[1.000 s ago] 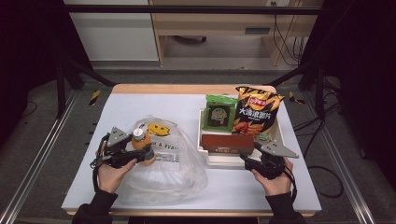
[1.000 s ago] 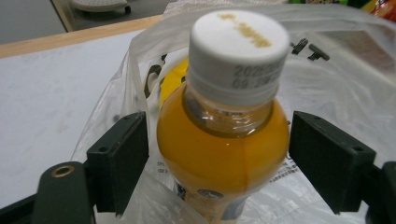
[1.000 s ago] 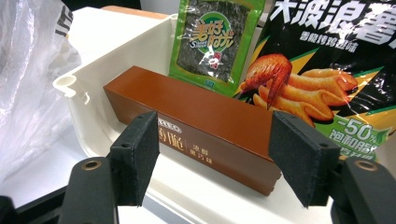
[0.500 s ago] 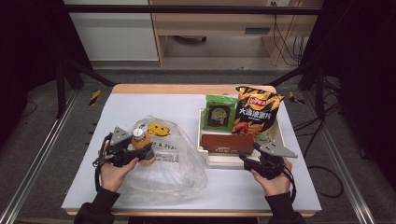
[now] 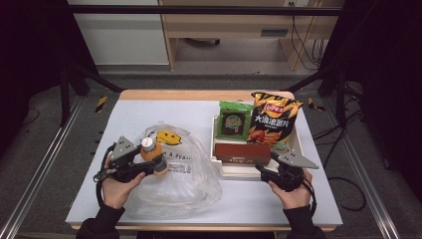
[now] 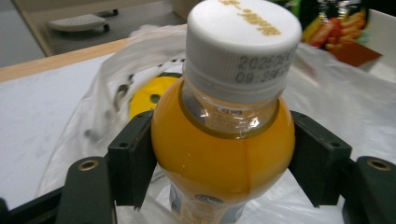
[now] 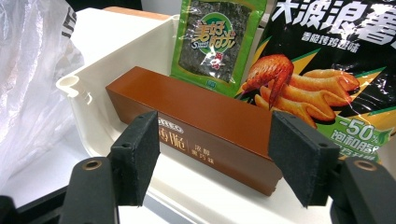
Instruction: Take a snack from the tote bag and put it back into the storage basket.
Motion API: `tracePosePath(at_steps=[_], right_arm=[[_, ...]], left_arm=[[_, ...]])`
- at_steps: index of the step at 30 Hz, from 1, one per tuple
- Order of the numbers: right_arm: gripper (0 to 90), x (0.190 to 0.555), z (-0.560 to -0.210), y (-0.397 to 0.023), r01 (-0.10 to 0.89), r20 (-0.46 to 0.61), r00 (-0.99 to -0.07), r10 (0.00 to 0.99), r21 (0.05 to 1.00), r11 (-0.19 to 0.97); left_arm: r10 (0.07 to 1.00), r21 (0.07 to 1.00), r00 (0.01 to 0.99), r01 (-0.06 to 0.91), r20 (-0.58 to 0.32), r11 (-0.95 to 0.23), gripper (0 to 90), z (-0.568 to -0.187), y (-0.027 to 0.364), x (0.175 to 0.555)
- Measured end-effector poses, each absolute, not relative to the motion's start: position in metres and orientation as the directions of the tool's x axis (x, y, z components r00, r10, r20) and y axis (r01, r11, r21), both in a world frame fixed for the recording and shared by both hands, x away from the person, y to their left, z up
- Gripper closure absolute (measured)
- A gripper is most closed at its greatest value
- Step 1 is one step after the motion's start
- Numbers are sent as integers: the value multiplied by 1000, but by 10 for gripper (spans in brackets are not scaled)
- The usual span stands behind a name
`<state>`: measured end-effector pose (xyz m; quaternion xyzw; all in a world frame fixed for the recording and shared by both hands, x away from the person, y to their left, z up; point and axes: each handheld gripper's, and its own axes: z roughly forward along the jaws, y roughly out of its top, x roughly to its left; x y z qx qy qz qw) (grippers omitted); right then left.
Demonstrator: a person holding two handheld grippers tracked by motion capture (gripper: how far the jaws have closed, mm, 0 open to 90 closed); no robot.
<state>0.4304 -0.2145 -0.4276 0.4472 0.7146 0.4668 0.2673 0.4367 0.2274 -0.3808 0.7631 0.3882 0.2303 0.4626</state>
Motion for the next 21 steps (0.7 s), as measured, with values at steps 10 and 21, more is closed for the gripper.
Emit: tracePosePath(at_steps=[10,21], right_arm=[[344,429,-428,-214,385,39,-465,885,908,162],[345,429,-428,-213,384,36,-473,880,908,169]], left_arm=[[710,868,704,352,2,-351,298,-387,197,424],[654,849,756,355,-15,-391,297,-407,177,426]])
